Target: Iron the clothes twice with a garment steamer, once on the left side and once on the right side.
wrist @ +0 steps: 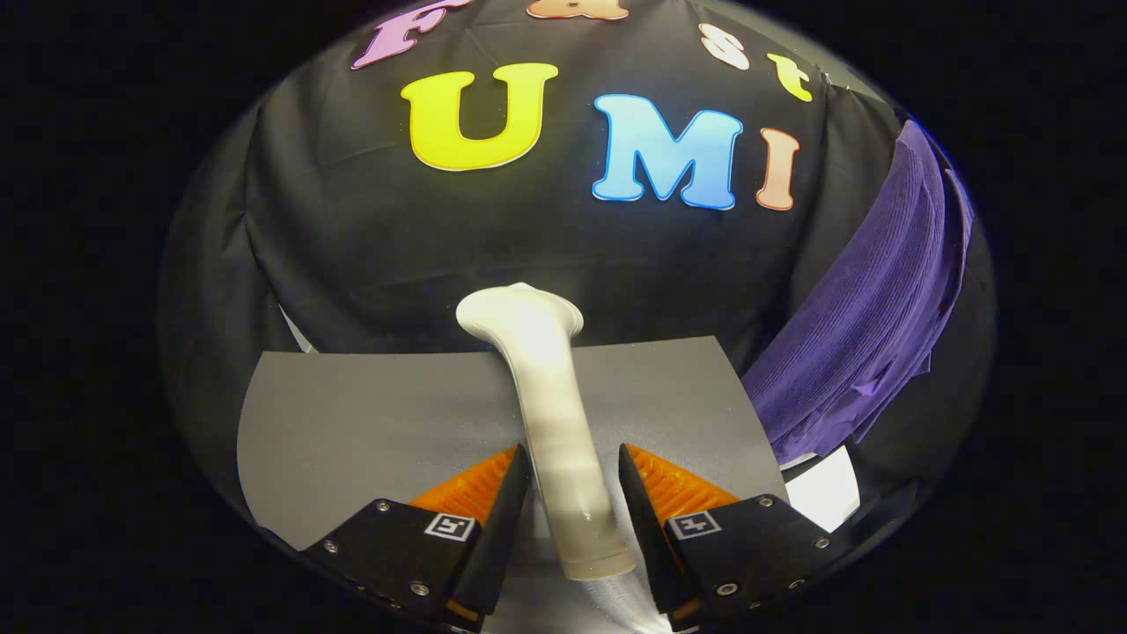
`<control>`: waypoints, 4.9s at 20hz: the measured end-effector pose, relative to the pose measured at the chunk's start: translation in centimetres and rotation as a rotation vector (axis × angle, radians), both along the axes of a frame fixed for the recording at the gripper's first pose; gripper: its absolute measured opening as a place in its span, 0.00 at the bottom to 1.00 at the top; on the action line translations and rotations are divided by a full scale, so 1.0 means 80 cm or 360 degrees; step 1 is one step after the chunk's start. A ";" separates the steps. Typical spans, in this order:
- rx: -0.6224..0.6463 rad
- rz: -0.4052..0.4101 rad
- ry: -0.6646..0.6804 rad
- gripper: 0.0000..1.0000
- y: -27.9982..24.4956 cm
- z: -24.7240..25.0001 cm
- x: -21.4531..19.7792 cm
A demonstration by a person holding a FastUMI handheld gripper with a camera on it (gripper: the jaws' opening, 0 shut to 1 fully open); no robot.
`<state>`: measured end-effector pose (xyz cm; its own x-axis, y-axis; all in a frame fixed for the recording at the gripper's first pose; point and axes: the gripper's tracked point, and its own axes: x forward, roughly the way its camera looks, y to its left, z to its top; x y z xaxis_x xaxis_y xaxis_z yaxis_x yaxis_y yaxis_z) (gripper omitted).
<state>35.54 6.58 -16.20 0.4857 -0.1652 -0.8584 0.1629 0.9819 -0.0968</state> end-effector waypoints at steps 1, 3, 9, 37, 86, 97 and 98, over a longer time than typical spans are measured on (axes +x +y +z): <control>0.0036 -0.0005 0.0012 0.63 0.003 -0.005 -0.002; 0.0073 0.0014 0.0016 0.51 0.006 -0.003 -0.002; -0.0058 0.0198 0.0000 0.41 0.014 -0.004 -0.002; -0.0070 0.0521 -0.1050 0.27 -0.045 0.227 -0.298; -0.0467 -0.0217 -0.1425 0.28 -0.401 0.235 -0.130; -0.0429 -0.0255 -0.1180 0.28 -0.411 0.103 -0.169; -0.0419 -0.0253 -0.1149 0.28 -0.411 0.089 -0.173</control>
<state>21.68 -26.27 -9.07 0.8620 -0.4338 -0.2621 0.4110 0.9009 -0.1394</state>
